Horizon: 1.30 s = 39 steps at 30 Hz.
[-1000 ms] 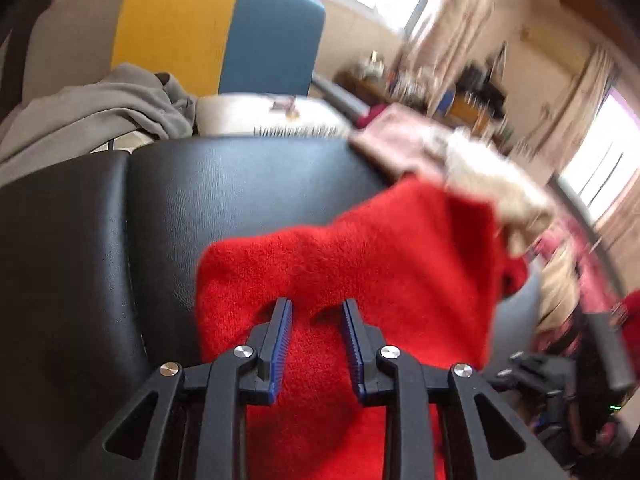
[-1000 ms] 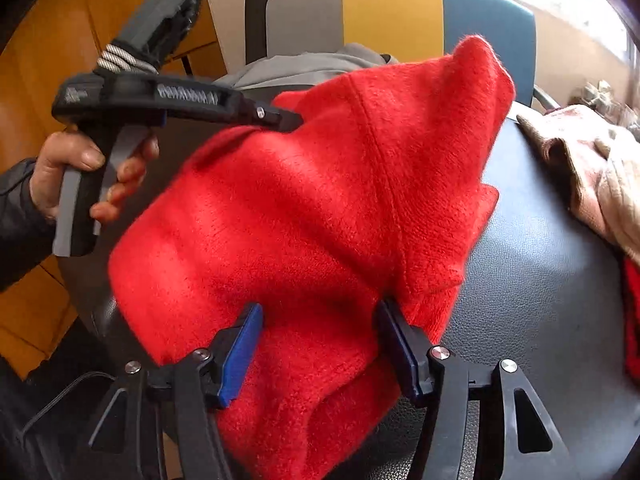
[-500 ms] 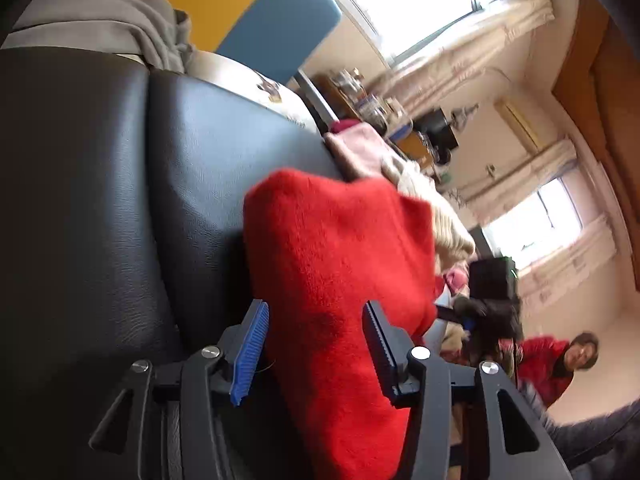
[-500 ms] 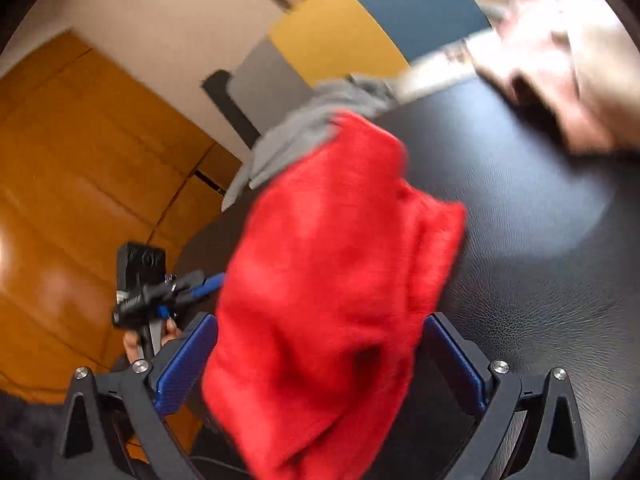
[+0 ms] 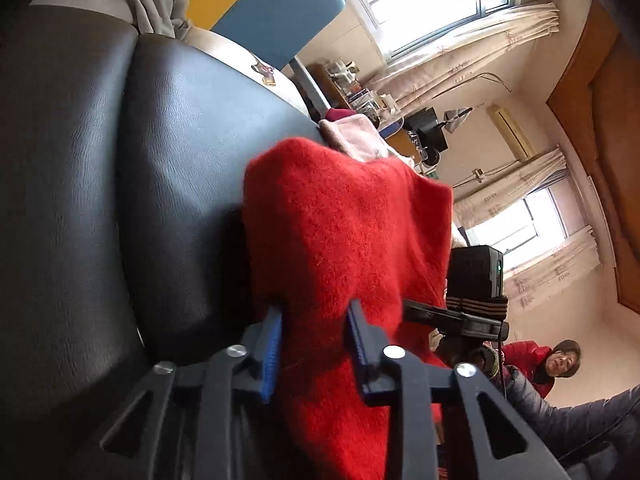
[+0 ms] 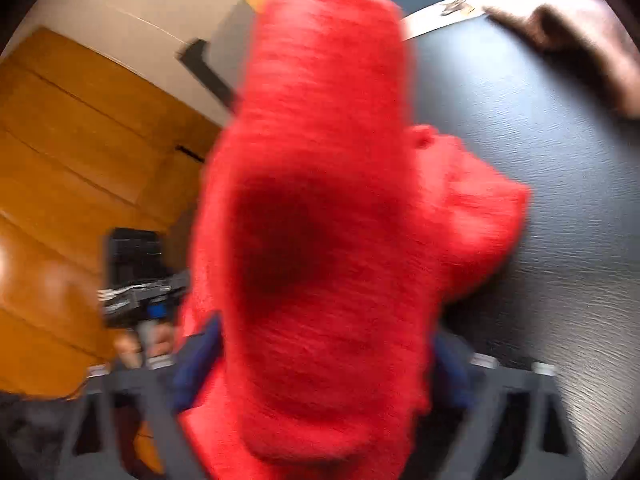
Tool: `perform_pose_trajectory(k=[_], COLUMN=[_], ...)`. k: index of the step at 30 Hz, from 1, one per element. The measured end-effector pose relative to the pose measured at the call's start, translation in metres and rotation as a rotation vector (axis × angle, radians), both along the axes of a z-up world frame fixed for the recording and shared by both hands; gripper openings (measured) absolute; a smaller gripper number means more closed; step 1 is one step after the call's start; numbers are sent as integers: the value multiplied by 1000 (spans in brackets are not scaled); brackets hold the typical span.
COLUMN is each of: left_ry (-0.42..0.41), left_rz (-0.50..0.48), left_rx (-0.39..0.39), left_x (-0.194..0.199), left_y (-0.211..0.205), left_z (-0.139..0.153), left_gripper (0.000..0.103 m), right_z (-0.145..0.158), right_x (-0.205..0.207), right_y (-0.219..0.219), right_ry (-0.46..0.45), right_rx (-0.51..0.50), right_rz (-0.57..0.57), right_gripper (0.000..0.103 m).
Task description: Fold clothes
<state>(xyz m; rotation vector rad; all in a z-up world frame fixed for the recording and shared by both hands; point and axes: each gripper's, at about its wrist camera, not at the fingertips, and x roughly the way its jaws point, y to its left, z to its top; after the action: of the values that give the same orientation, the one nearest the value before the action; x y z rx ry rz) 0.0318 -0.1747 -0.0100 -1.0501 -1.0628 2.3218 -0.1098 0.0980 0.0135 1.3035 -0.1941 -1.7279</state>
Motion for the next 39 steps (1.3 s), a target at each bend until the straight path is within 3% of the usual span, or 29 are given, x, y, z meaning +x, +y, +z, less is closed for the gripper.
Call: perform_pose_trajectory(k=[6, 9, 16, 20, 25, 28, 30, 32, 33, 35, 39], left_ry=[88, 111, 206, 200, 150, 19, -94, -187, -180, -171, -201], left_rz=[128, 249, 692, 931, 1202, 1316, 1366, 1408, 1419, 1420, 1416], left_rx=[25, -7, -194, -270, -271, -228, -175, -191, -189, -196, -256], left_x=[100, 165, 342, 410, 464, 476, 479, 480, 482, 482, 484], left_y=[-8, -30, -108, -149, -196, -221, -237, -241, -240, -239, -229], left_z=[30, 49, 121, 144, 143, 119, 94, 76, 72, 73, 91], left_gripper=[22, 22, 22, 22, 22, 22, 22, 23, 23, 25, 28], right_z=[23, 37, 82, 111, 144, 138, 114, 84, 74, 55, 62], right_x=[49, 77, 159, 212, 279, 311, 327, 332, 330, 324, 320], right_y=[-28, -67, -255, -369, -504, -561, -594, -610, -612, -616, -608], right_ry=[22, 13, 24, 63, 128, 150, 149, 106, 78, 22, 47], right_rx=[-11, -90, -252, -283, -275, -210, -120, -55, -63, -81, -89], right_rz=[115, 230, 644, 844, 1053, 1135, 1169, 1181, 1167, 1140, 1124], right_gripper=[50, 49, 49, 49, 50, 51, 52, 57, 64, 67, 70])
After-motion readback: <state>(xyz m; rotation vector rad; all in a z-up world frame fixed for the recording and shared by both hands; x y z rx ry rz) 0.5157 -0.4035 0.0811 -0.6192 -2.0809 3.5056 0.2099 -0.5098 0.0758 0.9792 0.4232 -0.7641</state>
